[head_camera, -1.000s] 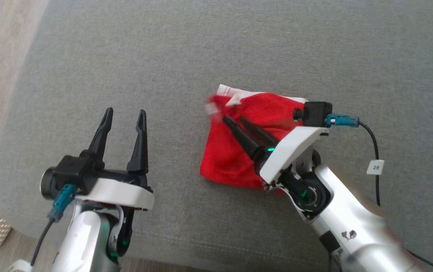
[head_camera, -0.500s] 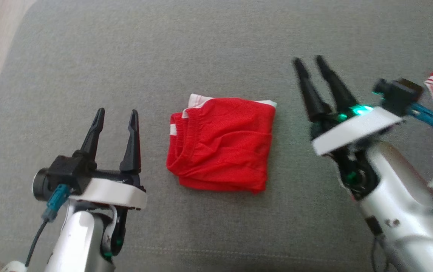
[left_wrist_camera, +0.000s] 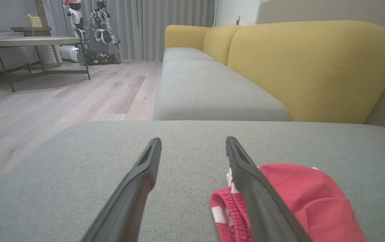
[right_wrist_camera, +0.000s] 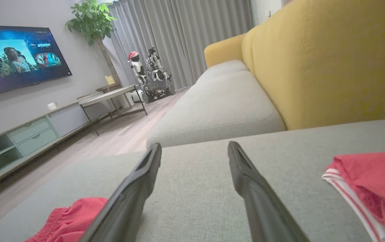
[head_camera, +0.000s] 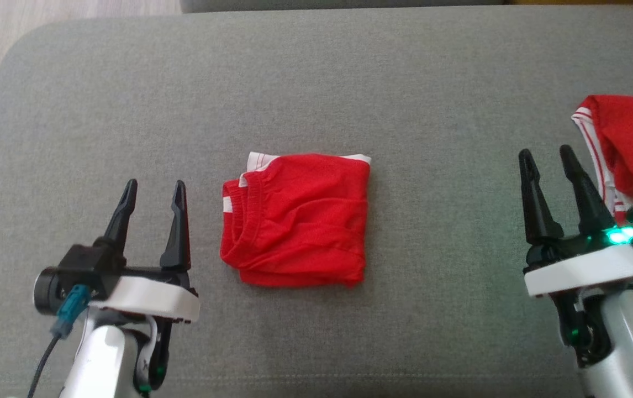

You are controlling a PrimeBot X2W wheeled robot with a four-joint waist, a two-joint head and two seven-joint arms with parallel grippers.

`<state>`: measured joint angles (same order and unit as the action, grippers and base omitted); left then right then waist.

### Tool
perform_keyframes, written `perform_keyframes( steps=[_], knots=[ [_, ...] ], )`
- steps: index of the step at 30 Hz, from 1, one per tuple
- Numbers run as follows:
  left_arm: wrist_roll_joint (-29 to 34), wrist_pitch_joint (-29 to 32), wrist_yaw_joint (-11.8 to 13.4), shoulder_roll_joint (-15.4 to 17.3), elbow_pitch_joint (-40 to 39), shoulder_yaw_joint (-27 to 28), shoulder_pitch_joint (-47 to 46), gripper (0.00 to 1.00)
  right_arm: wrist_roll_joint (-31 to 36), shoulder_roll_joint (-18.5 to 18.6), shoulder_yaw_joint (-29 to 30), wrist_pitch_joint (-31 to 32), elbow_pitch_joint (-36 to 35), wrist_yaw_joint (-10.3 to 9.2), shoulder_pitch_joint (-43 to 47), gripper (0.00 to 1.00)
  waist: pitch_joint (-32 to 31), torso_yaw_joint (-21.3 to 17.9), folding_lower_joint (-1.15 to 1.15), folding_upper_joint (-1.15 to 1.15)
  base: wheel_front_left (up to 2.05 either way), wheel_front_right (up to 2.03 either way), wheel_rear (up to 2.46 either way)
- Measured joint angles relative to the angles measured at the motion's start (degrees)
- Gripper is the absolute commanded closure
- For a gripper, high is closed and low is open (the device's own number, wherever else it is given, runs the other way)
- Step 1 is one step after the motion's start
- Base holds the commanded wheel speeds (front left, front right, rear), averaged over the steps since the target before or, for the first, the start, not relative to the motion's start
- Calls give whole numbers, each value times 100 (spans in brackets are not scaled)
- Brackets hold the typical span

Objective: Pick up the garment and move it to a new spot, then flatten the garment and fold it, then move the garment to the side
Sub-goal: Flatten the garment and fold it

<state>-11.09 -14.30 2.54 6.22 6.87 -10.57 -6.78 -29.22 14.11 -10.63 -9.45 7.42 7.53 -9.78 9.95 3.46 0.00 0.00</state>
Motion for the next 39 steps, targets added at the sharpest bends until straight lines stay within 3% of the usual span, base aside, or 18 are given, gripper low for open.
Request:
perform_keyframes(
  steps=[12,39],
  knots=[
    [-7,69,59,123,-52,-2,269,0,1394,-542,691,537,-1080,0,892,0,-308,-71,0,0,0,0,0],
    [-7,268,200,299,-192,-212,1159,0,1872,-731,932,900,-1085,0,1665,0,-1057,-124,0,0,0,0,0]
  ],
)
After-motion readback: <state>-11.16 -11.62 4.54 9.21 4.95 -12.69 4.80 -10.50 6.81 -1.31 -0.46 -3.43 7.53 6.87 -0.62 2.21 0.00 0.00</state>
